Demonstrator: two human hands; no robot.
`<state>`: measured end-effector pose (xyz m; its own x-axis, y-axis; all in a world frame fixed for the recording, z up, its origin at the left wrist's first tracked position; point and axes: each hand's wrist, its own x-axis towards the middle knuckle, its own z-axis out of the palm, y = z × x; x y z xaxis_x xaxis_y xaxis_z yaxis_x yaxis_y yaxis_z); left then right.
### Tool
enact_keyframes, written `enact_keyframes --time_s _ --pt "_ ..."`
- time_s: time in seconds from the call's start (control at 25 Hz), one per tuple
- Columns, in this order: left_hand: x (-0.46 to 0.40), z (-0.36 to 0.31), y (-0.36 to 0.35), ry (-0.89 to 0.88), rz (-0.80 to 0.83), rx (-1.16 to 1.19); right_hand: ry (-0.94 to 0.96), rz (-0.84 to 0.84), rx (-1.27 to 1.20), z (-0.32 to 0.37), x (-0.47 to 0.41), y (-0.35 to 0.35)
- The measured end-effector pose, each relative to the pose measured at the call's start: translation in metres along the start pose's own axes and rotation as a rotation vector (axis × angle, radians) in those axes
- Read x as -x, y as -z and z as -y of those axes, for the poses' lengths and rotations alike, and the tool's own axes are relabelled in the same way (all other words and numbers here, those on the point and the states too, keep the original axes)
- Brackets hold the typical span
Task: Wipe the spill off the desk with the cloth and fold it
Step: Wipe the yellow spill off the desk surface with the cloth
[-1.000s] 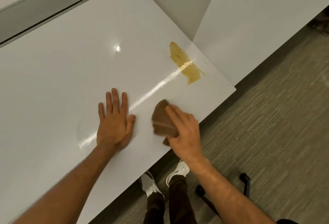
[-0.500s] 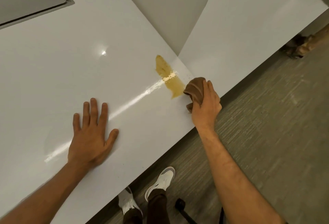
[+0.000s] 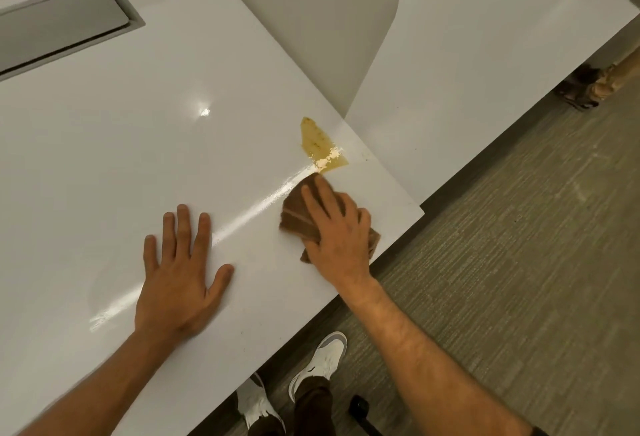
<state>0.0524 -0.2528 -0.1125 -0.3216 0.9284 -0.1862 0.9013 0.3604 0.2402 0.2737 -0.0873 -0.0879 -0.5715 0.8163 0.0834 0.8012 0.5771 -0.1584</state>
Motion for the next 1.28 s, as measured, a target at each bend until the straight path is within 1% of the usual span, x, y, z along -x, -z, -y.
enact_keyframes --time_s 0.08,0.12,0.16,0.24,0.32,0.36,0.4,0.44,0.52,0.56,0.72,0.8,0.92,1.04,1.12,1.28 --pt "0.0 0.0 0.002 0.003 0.005 0.007 0.131 0.012 -0.053 0.002 0.018 0.001" --pt "-0.001 0.0 0.002 0.003 0.01 0.008 0.143 0.005 -0.107 -0.003 0.024 0.002" --pt "0.0 -0.001 0.003 0.003 0.013 0.007 0.092 -0.022 -0.184 -0.01 0.026 0.006" --pt "0.0 -0.002 0.002 0.008 0.012 0.0 -0.152 -0.144 -0.353 -0.029 0.019 0.015" --pt "0.0 -0.001 0.002 0.012 0.02 -0.004 -0.364 -0.277 -0.433 -0.052 0.004 0.022" --pt "0.0 -0.001 0.002 0.012 0.023 -0.004 -0.43 -0.293 -0.413 -0.063 -0.003 0.025" --pt "0.0 -0.001 0.002 0.012 0.023 -0.004 -0.475 -0.258 -0.354 -0.071 -0.008 0.026" --pt "-0.001 -0.001 0.002 0.011 0.022 -0.004 -0.5 -0.188 -0.263 -0.077 -0.01 0.025" --pt "0.0 0.0 0.002 0.009 0.02 0.001 -0.501 -0.075 -0.086 -0.081 -0.007 0.02" --pt "0.0 -0.001 0.002 0.006 0.018 0.007 -0.497 -0.061 -0.044 -0.079 -0.004 0.017" --pt "0.0 -0.001 0.002 0.007 0.017 0.004 -0.541 -0.081 -0.076 -0.07 0.002 0.011" --pt "-0.001 -0.001 0.002 0.013 0.02 -0.006 -0.518 -0.061 -0.115 -0.072 -0.009 0.014" --pt "-0.001 -0.002 0.003 0.013 0.028 -0.006 -0.44 0.046 -0.159 -0.076 -0.05 0.017" --pt "0.0 -0.002 0.003 0.014 0.017 -0.003 -0.38 0.082 -0.169 -0.058 -0.077 0.015" --pt "0.0 -0.002 0.003 0.015 0.016 0.001 -0.319 0.083 -0.126 -0.042 -0.074 0.01" --pt "0.0 -0.002 0.003 0.016 0.016 0.004 -0.154 0.047 -0.05 -0.009 -0.041 0.0"
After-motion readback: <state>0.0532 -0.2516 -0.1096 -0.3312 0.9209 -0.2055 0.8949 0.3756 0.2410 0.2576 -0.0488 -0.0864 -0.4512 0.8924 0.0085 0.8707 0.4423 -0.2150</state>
